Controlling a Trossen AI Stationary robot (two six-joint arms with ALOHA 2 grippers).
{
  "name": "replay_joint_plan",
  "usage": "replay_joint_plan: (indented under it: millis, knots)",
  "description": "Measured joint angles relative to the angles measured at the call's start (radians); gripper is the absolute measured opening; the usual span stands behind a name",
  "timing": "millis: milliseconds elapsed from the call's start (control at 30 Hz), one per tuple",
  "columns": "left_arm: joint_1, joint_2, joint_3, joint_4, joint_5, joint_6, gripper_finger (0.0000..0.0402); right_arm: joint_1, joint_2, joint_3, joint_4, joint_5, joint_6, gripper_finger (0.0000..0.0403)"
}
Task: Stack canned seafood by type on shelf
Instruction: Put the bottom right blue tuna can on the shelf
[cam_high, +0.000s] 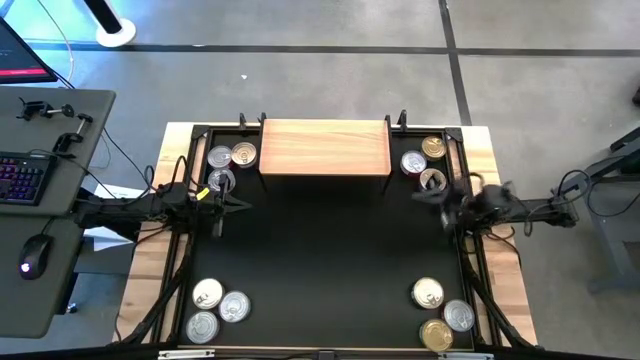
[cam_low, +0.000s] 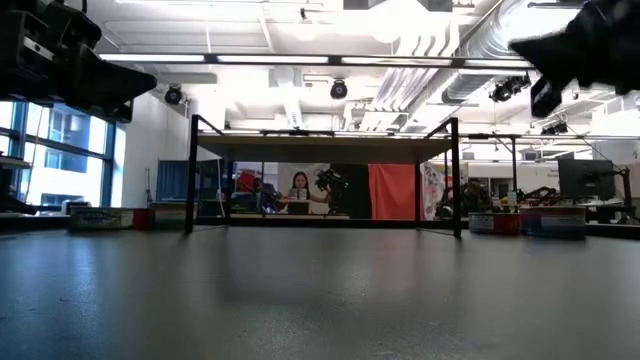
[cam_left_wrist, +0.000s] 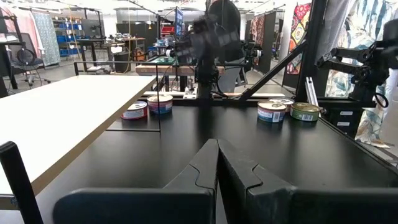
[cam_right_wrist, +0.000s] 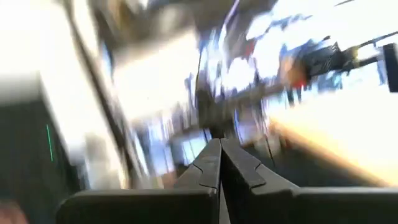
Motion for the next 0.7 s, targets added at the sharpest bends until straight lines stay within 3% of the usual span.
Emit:
replay_joint_plan:
  millis: [100, 167, 333, 467, 567, 700]
  knots:
    - [0.000, 0.000, 0.000, 0.000, 0.000, 0.000, 0.0000, 0.000, 0.012, 0.000, 0.280, 0.236, 0.241, 0.0000]
    - [0.000, 0.000, 0.000, 0.000, 0.000, 0.000, 0.0000, -0.003, 0.045, 0.001, 0.424, 0.303, 0.232, 0.0000]
    - [0.000, 0.000, 0.000, 0.000, 0.000, 0.000, 0.0000, 0.000, 0.294, 0.096, 0.505, 0.169, 0.226, 0.0000]
    - [0.000, 0.000, 0.000, 0.017, 0.000, -0.005, 0.0000, 0.000, 0.598, 0.235, 0.467, 0.024, 0.309, 0.0000]
    - [0.000, 0.000, -0.001, 0.112, 0.017, -0.100, 0.0000, 0.000, 0.803, 0.351, 0.386, -0.098, 0.374, 0.0000]
    - [0.001, 0.008, -0.001, 0.321, -0.129, -0.192, 0.0000, -0.016, 1.021, 0.510, 0.263, -0.142, 0.376, 0.0000]
